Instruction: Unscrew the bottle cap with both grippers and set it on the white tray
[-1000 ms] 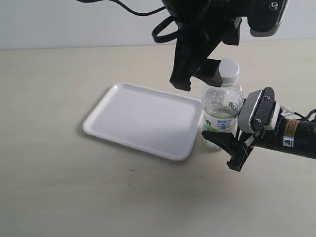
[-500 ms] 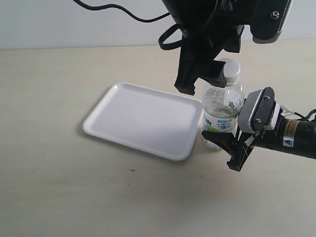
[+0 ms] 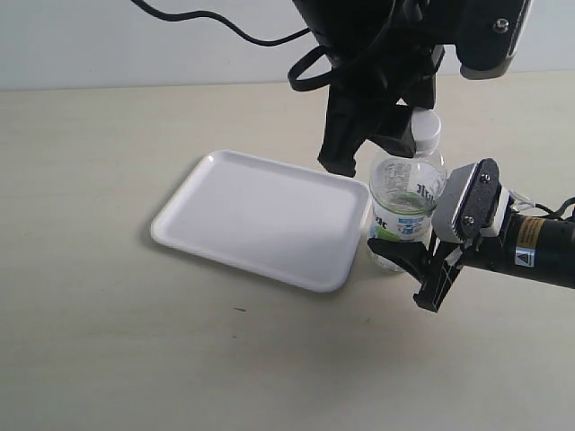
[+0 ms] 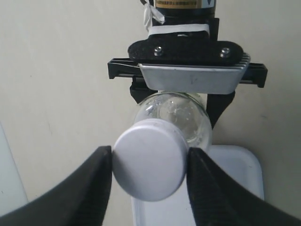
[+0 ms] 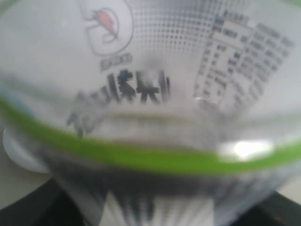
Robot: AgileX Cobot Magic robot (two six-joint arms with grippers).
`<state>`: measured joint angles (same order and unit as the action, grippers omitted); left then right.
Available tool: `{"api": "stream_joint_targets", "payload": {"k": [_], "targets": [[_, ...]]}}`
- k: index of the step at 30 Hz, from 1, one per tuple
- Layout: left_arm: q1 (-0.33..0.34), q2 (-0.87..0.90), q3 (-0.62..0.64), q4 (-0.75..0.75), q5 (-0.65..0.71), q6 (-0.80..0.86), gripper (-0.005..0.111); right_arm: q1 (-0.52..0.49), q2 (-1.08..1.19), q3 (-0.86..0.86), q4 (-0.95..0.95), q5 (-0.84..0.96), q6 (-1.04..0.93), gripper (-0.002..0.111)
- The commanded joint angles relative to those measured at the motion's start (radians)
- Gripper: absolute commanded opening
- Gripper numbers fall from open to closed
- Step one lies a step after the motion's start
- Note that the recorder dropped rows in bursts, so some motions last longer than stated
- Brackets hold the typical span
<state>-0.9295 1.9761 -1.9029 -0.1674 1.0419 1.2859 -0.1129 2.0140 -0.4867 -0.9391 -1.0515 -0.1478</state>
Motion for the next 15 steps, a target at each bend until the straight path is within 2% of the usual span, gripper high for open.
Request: {"api": "stream_joint_targets", "payload": {"k": [1,5,10,15], "targets": [[-0.001,-0.004,-0.004,-0.03,0.032,-0.046,0.0,-0.003,0.007,0.0,0.004,0.085,-0.015,0.0],[-0.001,-0.004,-0.004,-0.032,0.026,-0.211,0.0,-0.003,0.007,0.0,0.004,0.085,-0.015,0.0],[-0.008,-0.004,-0.004,-0.032,0.024,-0.498,0.0,-0.003,0.007,0.0,0.004,0.085,-0.015,0.0],[-0.038,-0.004,-0.004,-0.032,0.024,-0.693,0.0,-0.003,0.007,0.0,0.004,0.085,-0.015,0.0]]}}
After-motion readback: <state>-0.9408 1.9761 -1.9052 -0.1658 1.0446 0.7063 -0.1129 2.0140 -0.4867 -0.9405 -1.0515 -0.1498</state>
